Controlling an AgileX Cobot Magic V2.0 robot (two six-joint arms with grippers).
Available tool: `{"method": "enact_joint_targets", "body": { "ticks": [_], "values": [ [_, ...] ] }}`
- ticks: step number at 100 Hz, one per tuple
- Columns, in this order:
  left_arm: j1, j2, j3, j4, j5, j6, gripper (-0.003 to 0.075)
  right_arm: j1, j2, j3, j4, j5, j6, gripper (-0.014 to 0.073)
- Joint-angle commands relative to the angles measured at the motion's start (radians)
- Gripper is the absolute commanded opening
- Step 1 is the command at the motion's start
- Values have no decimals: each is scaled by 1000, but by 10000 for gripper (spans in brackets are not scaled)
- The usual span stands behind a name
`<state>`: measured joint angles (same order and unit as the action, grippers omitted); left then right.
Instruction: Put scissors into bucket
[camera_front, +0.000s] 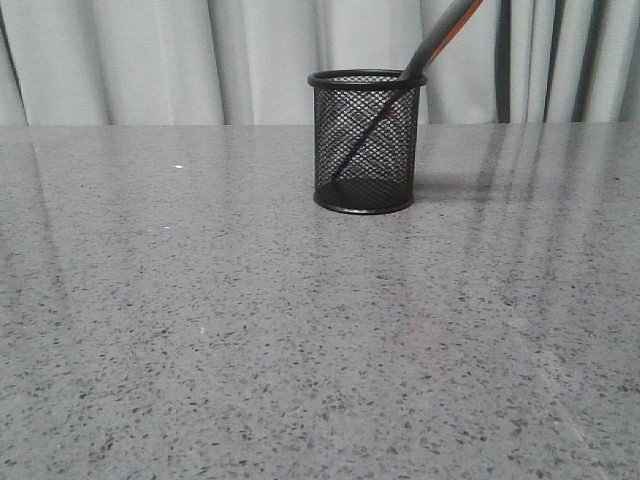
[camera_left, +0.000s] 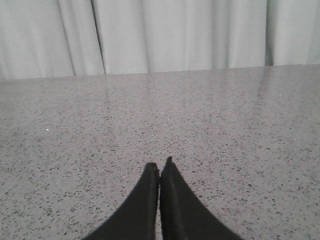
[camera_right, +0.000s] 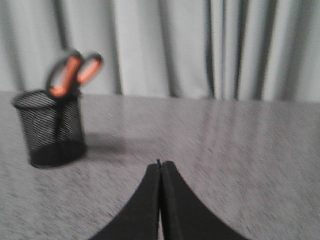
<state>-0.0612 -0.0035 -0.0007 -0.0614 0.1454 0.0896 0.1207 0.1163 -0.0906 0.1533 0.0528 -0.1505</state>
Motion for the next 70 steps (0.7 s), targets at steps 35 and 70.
{"method": "enact_joint_targets", "body": {
  "ticks": [35,70],
  "values": [
    [1,-26,26,-6,-77,-10,-21,-171,-152,120,-74,34,70,-65],
    [1,-24,26,-6,-77,-10,-21,-171,-148,118,-114,42,70,-65]
  ]
}}
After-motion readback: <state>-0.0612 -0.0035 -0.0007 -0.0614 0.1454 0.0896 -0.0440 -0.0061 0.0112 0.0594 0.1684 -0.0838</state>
